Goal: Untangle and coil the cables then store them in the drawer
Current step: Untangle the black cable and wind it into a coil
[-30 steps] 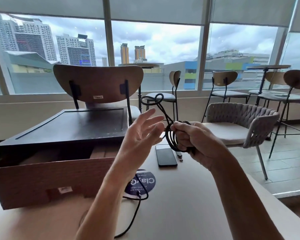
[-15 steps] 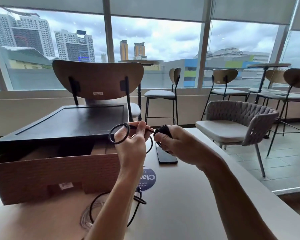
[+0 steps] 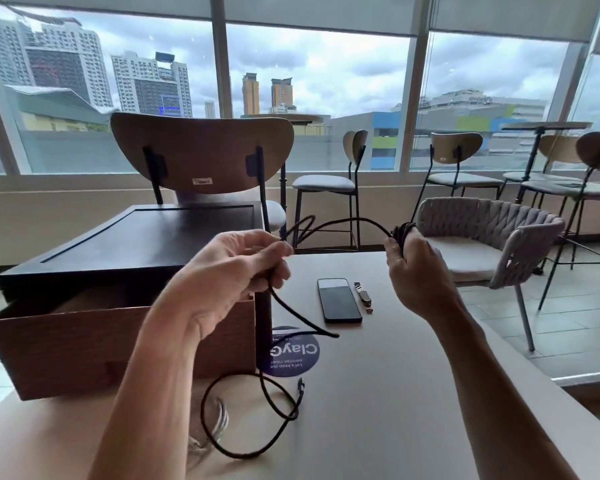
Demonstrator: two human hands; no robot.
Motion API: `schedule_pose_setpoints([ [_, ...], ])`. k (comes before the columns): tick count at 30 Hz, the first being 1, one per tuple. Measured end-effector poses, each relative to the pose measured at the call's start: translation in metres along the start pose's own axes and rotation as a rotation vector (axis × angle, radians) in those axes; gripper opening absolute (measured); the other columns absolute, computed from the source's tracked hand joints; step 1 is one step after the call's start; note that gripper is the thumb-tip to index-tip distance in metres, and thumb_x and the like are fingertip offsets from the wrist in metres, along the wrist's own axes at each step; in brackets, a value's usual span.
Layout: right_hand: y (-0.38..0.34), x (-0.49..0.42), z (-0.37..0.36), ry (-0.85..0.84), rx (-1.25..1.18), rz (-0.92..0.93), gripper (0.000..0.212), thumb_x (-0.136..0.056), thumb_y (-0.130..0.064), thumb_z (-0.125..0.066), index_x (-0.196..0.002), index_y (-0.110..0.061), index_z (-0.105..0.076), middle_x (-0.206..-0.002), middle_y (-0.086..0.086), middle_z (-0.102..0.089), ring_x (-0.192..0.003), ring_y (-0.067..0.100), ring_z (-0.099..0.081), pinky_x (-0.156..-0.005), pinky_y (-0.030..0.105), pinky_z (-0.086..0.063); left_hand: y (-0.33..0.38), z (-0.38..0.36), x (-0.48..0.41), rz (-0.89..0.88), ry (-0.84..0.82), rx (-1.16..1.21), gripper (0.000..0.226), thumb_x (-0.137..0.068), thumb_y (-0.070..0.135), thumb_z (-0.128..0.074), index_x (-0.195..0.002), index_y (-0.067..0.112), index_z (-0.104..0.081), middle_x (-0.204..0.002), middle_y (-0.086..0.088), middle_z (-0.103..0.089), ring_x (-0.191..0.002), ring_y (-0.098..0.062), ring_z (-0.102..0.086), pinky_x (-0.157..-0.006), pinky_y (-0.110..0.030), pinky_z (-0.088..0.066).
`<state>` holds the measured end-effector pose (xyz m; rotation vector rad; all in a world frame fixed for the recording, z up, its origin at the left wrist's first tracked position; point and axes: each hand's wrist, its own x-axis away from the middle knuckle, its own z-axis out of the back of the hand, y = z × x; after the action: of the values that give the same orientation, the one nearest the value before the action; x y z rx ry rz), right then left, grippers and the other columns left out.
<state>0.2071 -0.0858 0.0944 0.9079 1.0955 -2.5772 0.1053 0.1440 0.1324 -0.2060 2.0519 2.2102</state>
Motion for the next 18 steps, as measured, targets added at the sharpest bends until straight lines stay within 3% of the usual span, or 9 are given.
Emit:
schedule_pose_setpoints([
  [2,0.005,-0.002,0.004,-0.049,0.002,0.023,0.025,-0.103,-0.024,-0.045,-0.085,-0.006,-0.046,-0.086,0.017,-0.065,-0.089,0.041,-0.058,-0.070,0.039,-0.040,0.001,0.015,0.002,-0.046,0.247,-0.191,0.004,-0.097,0.015,-0.061,-0.094,0.014,-0.064,-0.075,-0.003,-0.076,-0.060,-0.008,-0.065,-0.053,-0.018,-0.051],
  [4,0.007,-0.003,0.010,-0.152,-0.078,0.087,0.024,-0.102,-0.025,-0.047,-0.084,-0.009,-0.049,-0.076,0.005,-0.063,-0.082,0.031,-0.062,-0.072,0.041,-0.047,-0.005,0.025,0.000,-0.102,0.466,-0.461,0.011,-0.100,0.012,-0.059,-0.089,0.015,-0.061,-0.073,-0.002,-0.076,-0.059,-0.008,-0.070,-0.049,-0.018,-0.050],
  [6,0.001,-0.002,0.016,-0.308,-0.176,0.155,0.025,-0.102,-0.025,-0.049,-0.080,-0.014,-0.047,-0.065,-0.009,-0.052,-0.064,0.010,-0.055,-0.064,0.035,-0.043,-0.014,0.028,-0.005,-0.101,0.551,-0.604,0.016,-0.099,0.008,-0.060,-0.084,0.015,-0.061,-0.072,-0.002,-0.074,-0.062,-0.014,-0.071,-0.055,-0.027,-0.056],
  [8,-0.009,0.001,0.021,-0.460,-0.299,0.198,0.025,-0.103,-0.025,-0.050,-0.081,-0.014,-0.046,-0.060,-0.014,-0.044,-0.056,0.004,-0.041,-0.059,0.030,-0.036,-0.024,0.026,-0.013,-0.084,0.573,-0.784,0.015,-0.098,0.007,-0.061,-0.085,0.014,-0.063,-0.080,-0.004,-0.072,-0.072,-0.021,-0.070,-0.066,-0.034,-0.058],
  [11,-0.029,0.006,0.032,-0.580,-0.528,0.238,0.023,-0.104,-0.019,-0.049,-0.086,-0.004,-0.048,-0.061,-0.010,-0.039,-0.058,0.009,-0.033,-0.054,0.024,-0.031,-0.034,0.015,-0.023,-0.107,0.538,-0.985,0.012,-0.098,0.006,-0.059,-0.090,0.015,-0.062,-0.095,-0.005,-0.065,-0.081,-0.020,-0.060,-0.068,-0.030,-0.043],
  [14,-0.043,0.009,0.039,-0.526,-0.699,0.219,0.023,-0.103,-0.009,-0.046,-0.093,0.012,-0.048,-0.059,-0.005,-0.036,-0.055,0.008,-0.030,-0.050,0.018,-0.028,-0.043,-0.003,-0.027,-0.218,0.324,-0.976,0.012,-0.100,0.009,-0.057,-0.091,0.017,-0.059,-0.092,-0.002,-0.063,-0.079,-0.012,-0.058,-0.065,-0.019,-0.040],
  [16,-0.047,0.009,0.039,-0.465,-0.744,0.188,0.021,-0.103,-0.008,-0.044,-0.093,0.008,-0.051,-0.058,-0.005,-0.035,-0.054,0.008,-0.030,-0.050,0.018,-0.027,-0.046,-0.018,-0.027,-0.327,0.192,-0.952,0.006,-0.100,0.014,-0.058,-0.095,0.015,-0.061,-0.093,0.000,-0.065,-0.080,-0.009,-0.059,-0.067,-0.018,-0.045],
  [18,-0.047,0.007,0.035,-0.390,-0.766,0.116,0.018,-0.104,-0.010,-0.044,-0.094,0.001,-0.054,-0.058,-0.006,-0.037,-0.053,0.007,-0.031,-0.050,0.018,-0.029,-0.048,-0.033,-0.026,-0.381,0.078,-0.852,0.010,-0.100,0.019,-0.059,-0.109,0.018,-0.064,-0.101,0.001,-0.067,-0.090,-0.008,-0.062,-0.077,-0.021,-0.051],
])
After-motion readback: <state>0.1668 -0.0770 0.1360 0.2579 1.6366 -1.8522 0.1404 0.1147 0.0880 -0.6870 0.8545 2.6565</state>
